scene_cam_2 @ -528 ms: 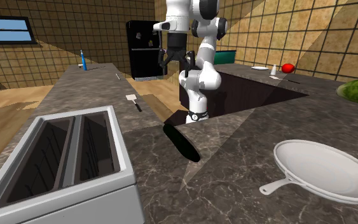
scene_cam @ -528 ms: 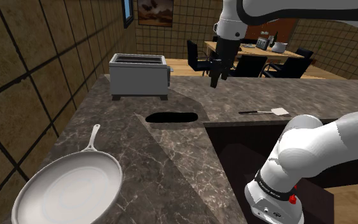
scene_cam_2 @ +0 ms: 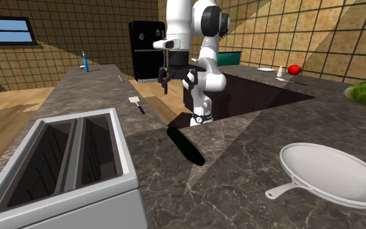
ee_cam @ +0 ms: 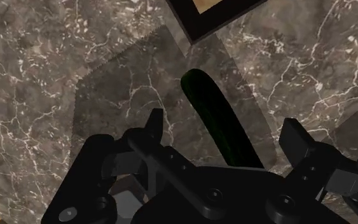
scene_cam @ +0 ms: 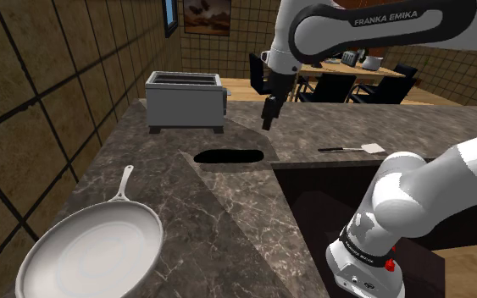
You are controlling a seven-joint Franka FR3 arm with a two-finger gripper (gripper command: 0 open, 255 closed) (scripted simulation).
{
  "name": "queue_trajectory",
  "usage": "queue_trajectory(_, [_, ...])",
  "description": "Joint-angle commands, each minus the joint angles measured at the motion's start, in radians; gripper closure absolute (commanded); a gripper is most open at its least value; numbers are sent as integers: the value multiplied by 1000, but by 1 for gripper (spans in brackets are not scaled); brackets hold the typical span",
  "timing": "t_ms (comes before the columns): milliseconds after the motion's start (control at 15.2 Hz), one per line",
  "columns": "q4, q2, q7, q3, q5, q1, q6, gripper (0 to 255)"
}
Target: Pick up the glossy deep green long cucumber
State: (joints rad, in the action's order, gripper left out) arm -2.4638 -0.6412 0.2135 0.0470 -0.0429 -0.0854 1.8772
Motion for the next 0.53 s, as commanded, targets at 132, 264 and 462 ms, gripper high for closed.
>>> queue_trajectory(132, [-19, 112, 121, 25, 12, -50, 160, 0])
queue_trajectory(264, [-21, 172, 182, 35, 22, -76, 234, 0])
queue_trajectory(462, [-15, 267, 278, 50, 45, -116, 340, 0])
